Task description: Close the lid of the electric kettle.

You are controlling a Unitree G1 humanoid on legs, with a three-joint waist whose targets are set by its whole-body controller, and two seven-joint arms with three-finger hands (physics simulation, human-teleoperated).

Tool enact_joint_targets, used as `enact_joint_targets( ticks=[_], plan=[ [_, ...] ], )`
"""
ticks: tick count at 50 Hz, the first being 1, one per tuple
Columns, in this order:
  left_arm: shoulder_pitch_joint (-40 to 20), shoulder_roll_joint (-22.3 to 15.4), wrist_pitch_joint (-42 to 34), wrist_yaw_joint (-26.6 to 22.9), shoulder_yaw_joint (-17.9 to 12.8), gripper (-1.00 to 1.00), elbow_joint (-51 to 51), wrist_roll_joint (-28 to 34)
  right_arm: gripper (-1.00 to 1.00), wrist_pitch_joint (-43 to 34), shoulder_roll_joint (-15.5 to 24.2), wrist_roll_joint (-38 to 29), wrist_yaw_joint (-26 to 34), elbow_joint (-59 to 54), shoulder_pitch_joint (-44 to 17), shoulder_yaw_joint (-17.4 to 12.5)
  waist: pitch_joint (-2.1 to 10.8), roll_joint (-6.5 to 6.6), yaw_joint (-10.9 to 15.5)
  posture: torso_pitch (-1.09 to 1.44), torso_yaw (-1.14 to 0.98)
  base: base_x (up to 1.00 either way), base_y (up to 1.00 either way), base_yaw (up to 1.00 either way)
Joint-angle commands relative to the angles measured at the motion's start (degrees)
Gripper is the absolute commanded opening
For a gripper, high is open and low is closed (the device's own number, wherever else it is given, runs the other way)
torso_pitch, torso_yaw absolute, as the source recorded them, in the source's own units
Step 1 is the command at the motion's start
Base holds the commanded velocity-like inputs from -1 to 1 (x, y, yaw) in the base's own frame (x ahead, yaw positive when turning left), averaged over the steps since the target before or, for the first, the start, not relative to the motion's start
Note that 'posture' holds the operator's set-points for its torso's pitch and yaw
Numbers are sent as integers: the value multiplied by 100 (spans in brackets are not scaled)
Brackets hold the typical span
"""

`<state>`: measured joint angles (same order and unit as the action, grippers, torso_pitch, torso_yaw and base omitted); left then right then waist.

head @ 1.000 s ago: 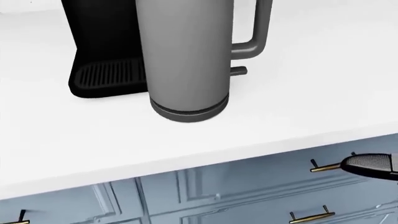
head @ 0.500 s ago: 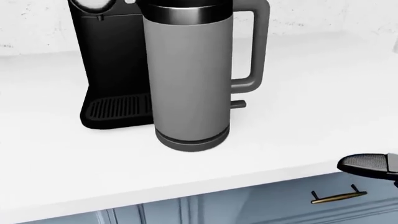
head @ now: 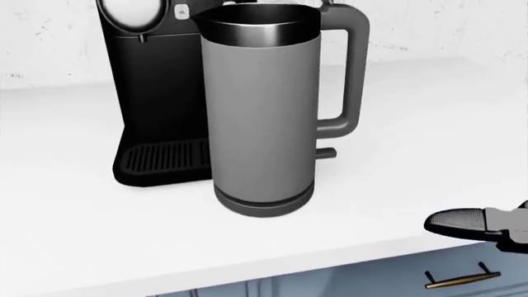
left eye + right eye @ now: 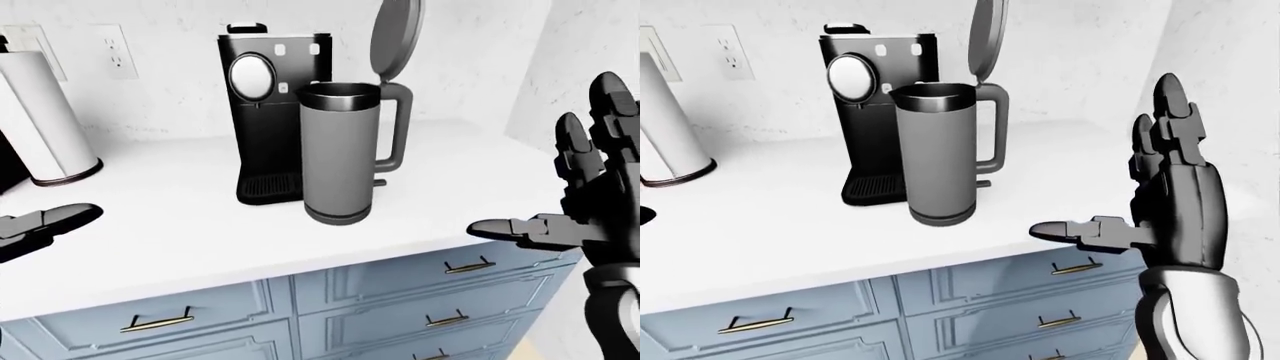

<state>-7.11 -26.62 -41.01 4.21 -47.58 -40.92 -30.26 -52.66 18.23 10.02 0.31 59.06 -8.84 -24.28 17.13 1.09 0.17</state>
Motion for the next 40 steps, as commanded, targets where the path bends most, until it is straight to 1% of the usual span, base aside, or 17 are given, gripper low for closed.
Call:
enact_joint_targets(
  ticks=[1, 4, 6, 8, 9, 11, 12, 15, 18, 22, 25, 29, 30, 32, 35, 37, 40],
  plan=[
    [-106, -120, 119, -10, -54, 100, -136, -39, 100, 134, -4, -258, 135, 94, -139, -46, -4, 27, -1, -43, 0, 0, 0, 0],
    [-97, -109, 115, -2, -31, 100, -156, -34, 100, 158, -141, -443, 335, 94, -180, -120, -8, 38, -6, -43, 0, 0, 0, 0],
    [-102, -108, 106, -4, -28, 100, -164, -35, 100, 268, -227, -575, 448, 30, -148, -106, -10, 42, -6, -43, 0, 0, 0, 0],
    [-104, -113, 127, -16, -31, 100, -136, -19, 100, 113, -200, -668, 534, 44, -271, -124, -9, 48, -3, -43, 0, 0, 0, 0],
    [-110, -124, 101, -12, -56, 100, -147, -47, 100, 86, -118, -743, 607, -58, -360, -108, -8, 52, -5, -43, 0, 0, 0, 0],
    [-118, -154, 66, 5, -98, 100, -158, -88, 100, -68, 72, -797, 721, -241, -651, -173, -12, 62, -10, -43, 0, 0, 0, 0],
    [-114, -155, 71, 8, -102, 100, -152, -93, 100, -116, 140, -826, 759, -324, -754, -162, -14, 67, -16, -43, 0, 0, 0, 0],
    [-103, -161, 94, 4, -117, 100, -131, -105, 100, 76, 301, -992, 914, -769, -874, -61, -29, 70, -20, -43, 0, 0, 0, 0],
    [-99, -171, 103, 15, -128, 100, -121, -122, 100, -121, 635, -1100, 1172, -1044, -1200, -53, -29, 66, -23, -43, 0, 0, 0, 0],
    [-92, -182, 87, 28, -158, 100, -132, -158, 100, -188, 873, -1212, 1427, -1299, -1428, -73, -47, 59, -14, -43, 0, 0, 0, 0],
    [-83, -201, 78, 35, -196, 100, -129, -193, 100, -119, 958, -1335, 1605, -1446, -1418, -43, -58, 52, -7, -43, 0, 0, 0, 0],
    [-83, -224, 45, 61, -208, 100, -153, -236, 100, -343, 1310, -1512, 2034, -1592, -1657, -26, -60, 42, -6, -43, 0, 0, 0, 0],
    [-84, -219, 58, 57, -198, 100, -147, -234, 100, -439, 1471, -1548, 2211, -1658, -1752, -1, -61, 42, -7, -43, 0, 0, 0, 0],
    [-77, -215, 78, 47, -190, 100, -136, -221, 100, -460, 1572, -1644, 2418, -1765, -1817, -25, -66, 42, -5, -43, 0, 0, 0, 0],
    [-72, -203, 109, 31, -182, 100, -112, -203, 100, -597, 1823, -1834, 2784, -1816, -1883, -19, -69, 37, 0, -43, 0, 0, 0, 0],
    [-74, -191, 143, 18, -152, 100, -96, -177, 100, -673, 2033, -1945, 3032, -1944, -2055, 4, -71, 33, 1, -43, 0, 0, 0, 0],
    [-81, -176, 151, 12, -110, 100, -111, -156, 100, -955, 2446, -2090, 3420, -2161, -2517, 157, -69, 36, -12, -43, 0, 0, 0, 0]
  ],
)
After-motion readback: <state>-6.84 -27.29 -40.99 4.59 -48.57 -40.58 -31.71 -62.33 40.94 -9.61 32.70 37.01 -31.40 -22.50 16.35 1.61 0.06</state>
